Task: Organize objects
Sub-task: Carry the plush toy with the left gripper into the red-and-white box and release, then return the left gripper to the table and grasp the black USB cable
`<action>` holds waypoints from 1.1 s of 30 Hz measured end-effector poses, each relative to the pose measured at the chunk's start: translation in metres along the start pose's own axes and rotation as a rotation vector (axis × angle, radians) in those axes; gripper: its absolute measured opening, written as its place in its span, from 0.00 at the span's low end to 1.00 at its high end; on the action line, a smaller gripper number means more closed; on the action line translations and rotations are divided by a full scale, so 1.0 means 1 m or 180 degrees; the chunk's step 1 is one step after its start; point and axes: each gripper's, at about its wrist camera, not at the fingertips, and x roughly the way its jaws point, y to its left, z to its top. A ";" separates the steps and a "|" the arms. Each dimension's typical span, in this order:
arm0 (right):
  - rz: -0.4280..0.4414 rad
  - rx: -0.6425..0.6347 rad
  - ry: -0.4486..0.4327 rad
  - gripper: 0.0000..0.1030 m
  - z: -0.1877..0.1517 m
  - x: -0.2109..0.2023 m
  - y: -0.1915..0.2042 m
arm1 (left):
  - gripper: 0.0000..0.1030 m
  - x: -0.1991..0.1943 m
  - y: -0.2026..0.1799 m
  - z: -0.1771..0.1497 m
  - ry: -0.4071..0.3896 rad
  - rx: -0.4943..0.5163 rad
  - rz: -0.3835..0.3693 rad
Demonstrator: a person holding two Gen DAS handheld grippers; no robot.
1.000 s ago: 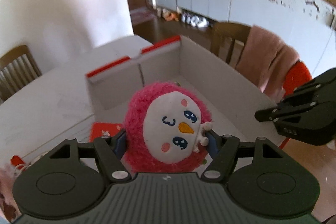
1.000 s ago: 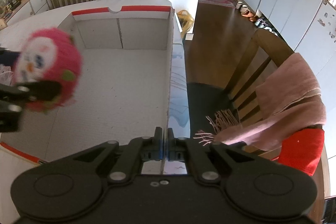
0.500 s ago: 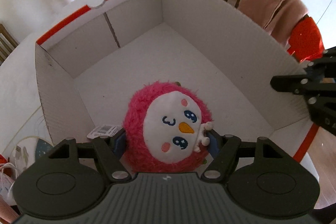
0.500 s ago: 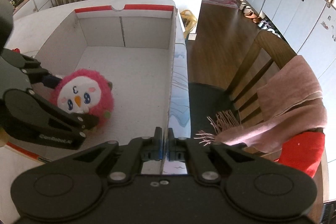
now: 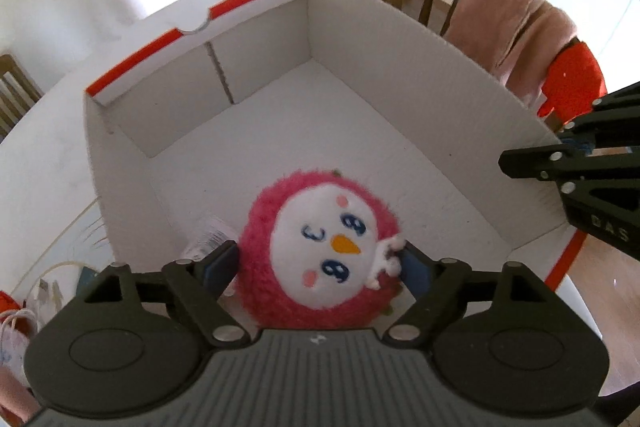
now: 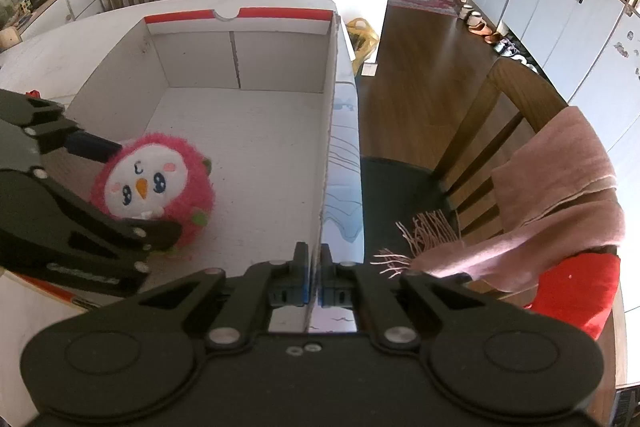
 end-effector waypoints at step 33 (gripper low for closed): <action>-0.0213 -0.0007 0.0112 0.05 0.005 0.005 0.008 | 0.83 -0.117 0.159 -0.216 -0.0344 -0.1304 0.0813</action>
